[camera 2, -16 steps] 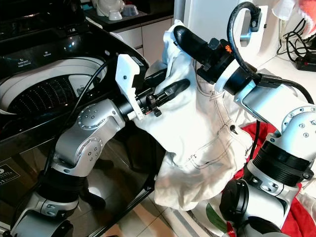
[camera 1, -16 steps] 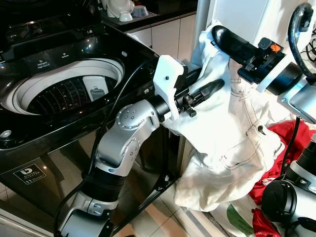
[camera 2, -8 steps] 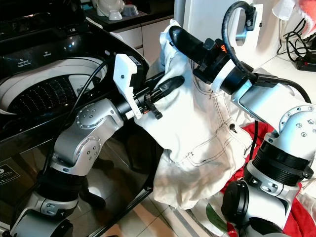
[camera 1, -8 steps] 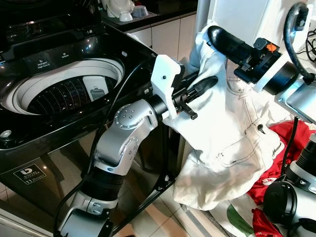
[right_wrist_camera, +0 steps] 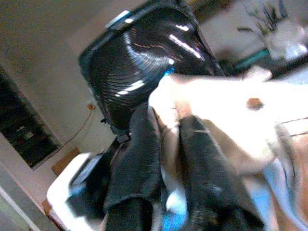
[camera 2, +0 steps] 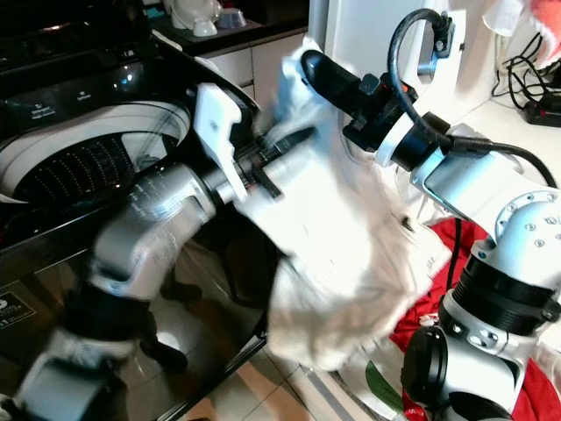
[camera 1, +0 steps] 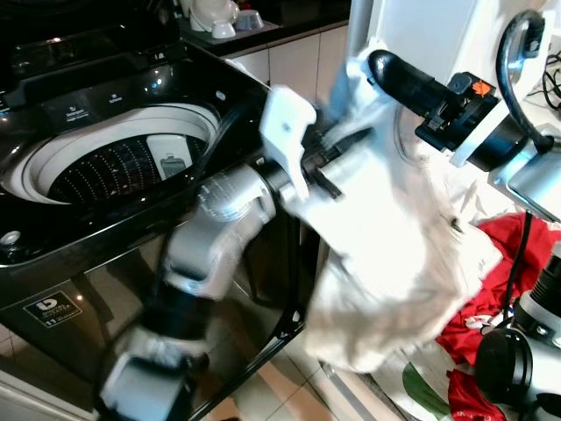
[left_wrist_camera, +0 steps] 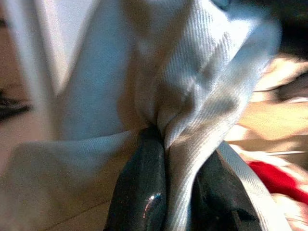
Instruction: Clothes washing
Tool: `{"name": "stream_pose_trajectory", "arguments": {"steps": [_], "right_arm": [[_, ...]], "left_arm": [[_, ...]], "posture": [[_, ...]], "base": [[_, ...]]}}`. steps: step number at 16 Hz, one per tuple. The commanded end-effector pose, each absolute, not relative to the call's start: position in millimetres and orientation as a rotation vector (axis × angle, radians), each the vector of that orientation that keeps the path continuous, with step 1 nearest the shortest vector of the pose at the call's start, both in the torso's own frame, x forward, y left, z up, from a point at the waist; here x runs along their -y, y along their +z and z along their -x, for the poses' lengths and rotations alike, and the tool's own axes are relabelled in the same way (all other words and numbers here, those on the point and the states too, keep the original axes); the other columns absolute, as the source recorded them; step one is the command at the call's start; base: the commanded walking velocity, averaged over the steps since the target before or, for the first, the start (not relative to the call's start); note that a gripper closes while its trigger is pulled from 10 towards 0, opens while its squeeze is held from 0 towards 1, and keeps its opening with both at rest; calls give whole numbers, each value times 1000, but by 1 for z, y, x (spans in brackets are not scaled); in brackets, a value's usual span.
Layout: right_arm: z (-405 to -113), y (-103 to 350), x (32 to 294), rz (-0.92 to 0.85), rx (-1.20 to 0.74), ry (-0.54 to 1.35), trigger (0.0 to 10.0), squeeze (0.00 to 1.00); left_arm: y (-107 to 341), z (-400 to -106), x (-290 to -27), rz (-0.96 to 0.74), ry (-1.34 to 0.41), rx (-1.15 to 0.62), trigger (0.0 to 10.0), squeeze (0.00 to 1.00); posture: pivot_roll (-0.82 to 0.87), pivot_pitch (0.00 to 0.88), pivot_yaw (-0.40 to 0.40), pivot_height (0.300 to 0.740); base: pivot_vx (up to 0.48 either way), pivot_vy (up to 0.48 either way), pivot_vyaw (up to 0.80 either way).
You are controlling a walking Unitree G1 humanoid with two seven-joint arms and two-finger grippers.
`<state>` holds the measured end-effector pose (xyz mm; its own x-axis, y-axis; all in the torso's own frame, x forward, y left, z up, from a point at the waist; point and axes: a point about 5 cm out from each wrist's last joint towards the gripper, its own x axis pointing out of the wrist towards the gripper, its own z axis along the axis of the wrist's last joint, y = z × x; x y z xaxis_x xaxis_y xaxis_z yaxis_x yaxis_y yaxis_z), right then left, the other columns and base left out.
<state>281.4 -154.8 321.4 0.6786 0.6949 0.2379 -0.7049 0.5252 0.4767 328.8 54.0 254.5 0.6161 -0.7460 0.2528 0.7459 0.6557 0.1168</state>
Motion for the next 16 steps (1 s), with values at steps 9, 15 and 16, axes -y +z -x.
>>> {"name": "stream_pose_trajectory", "arguments": {"steps": [9, 15, 16], "right_arm": [[-271, 289, 153, -278, -69, 750, 10000, 0], [-269, 268, 147, -149, -138, 723, 10000, 0], [-268, 266, 147, -136, -143, 722, 10000, 0]], "left_arm": [[407, -376, -234, -808, 79, 577, 784, 0], [330, -406, -229, -965, -123, 195, 10000, 0], [330, -407, -228, -906, -159, 178, 10000, 0]], "posture": [[-54, 0, 47, 740], [-66, 0, 62, 740], [-66, 0, 62, 740]], "base": [[0, 0, 0], [0, 0, 0], [0, 0, 0]]}}
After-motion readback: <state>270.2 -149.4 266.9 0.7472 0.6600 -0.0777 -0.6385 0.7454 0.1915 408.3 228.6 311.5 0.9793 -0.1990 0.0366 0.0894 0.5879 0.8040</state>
